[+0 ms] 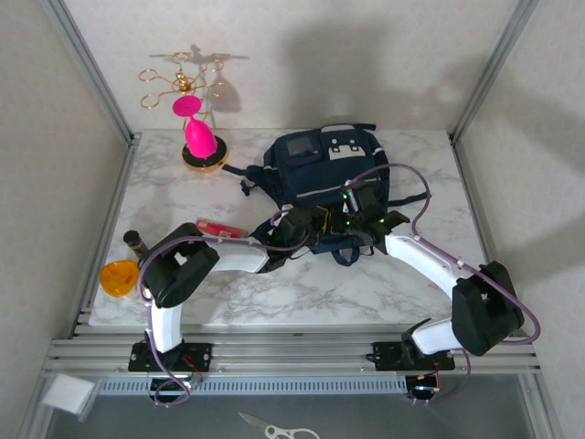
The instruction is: Pack books, pencil case, and school supplies into a backpack
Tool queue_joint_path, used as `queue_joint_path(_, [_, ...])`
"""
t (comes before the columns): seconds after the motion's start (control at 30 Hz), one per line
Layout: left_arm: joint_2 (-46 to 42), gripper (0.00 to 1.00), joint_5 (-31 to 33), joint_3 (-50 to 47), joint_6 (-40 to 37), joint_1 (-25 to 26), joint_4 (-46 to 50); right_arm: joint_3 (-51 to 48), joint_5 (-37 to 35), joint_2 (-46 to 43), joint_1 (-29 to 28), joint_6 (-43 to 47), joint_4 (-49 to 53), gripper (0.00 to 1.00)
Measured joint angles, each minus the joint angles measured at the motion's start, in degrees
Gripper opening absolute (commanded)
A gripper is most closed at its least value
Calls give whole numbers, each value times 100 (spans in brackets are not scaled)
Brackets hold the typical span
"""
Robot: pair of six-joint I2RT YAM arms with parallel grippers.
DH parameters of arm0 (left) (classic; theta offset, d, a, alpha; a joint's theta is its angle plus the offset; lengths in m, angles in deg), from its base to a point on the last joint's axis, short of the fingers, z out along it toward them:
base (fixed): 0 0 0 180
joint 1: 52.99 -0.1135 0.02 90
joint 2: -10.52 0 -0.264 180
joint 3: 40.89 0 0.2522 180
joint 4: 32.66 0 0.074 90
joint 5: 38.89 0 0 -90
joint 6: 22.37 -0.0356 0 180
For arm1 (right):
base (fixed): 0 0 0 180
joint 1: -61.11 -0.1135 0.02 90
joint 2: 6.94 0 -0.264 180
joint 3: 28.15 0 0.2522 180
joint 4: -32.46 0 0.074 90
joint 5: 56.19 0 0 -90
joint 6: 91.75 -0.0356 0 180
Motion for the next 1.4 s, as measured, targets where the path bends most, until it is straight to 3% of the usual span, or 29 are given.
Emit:
queue_joint_path(0.27, [-614, 0, -13, -334, -503, -170, 334, -28, -326, -267, -28, -83, 321, 0])
queue_joint_path(0.5, [-1838, 0, -748, -1099, -1626, -1095, 1150, -118, -686, -769, -103, -133, 857, 0])
queue_joint_path(0.7, [-2413, 0, -1403, -1228, -2660, -1893, 1790, -184, -175, -785, -118, -15, 640, 0])
queue_joint_path(0.83, [-2420, 38, -1519, -1224, -2957, -2085, 1991, -168, -15, -474, -361, 101, 459, 0])
queue_joint_path(0.93, [-2643, 54, -1362, -1510, -2739, -1950, 1757, -168, 70, -328, -402, 197, 363, 0])
queue_joint_path(1.03, [-2997, 58, -1078, -1873, -2258, -1427, 1484, -168, 114, -306, -402, 245, 286, 0])
queue_joint_path(1.2, [-2693, 56, -752, -1665, -1563, -629, 1119, -170, 160, -306, -402, 323, 243, 0])
queue_joint_path(1.4, [-1910, 41, -372, -1134, -881, -127, 997, -227, 157, -295, -402, 382, 168, 0])
